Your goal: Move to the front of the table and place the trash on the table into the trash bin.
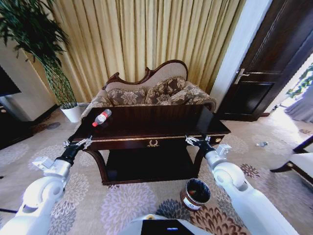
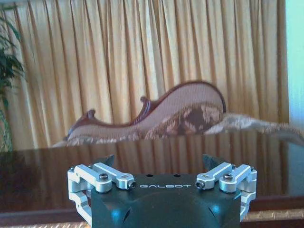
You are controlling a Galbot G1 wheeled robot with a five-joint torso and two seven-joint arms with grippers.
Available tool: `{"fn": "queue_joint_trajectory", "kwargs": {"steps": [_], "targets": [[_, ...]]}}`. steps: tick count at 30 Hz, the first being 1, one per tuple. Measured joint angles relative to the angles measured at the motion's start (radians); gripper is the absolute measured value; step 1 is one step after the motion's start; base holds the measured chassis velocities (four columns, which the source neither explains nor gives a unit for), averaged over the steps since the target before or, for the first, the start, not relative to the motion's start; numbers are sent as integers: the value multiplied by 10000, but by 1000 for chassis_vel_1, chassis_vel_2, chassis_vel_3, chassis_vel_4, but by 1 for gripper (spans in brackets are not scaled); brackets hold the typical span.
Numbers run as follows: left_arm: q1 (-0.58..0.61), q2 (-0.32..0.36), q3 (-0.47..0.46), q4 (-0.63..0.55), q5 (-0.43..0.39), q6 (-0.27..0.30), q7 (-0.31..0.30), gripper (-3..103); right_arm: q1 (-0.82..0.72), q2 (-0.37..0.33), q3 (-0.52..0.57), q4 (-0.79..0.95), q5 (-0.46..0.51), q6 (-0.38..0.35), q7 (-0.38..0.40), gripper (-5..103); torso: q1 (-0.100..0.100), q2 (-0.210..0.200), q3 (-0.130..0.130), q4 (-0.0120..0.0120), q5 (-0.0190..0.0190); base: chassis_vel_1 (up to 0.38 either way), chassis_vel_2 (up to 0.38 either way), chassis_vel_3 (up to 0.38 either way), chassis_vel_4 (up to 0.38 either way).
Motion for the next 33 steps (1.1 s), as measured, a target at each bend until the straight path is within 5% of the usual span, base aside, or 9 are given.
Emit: {"fn": "queue_joint_trajectory", "kwargs": {"steps": [33], "targets": [[112,-121,-40,-189,20,62,4,100,73,30,-167,-264,-574,267,-354,100,1,0,0,0,-1,-39,38,38,-40]]}}
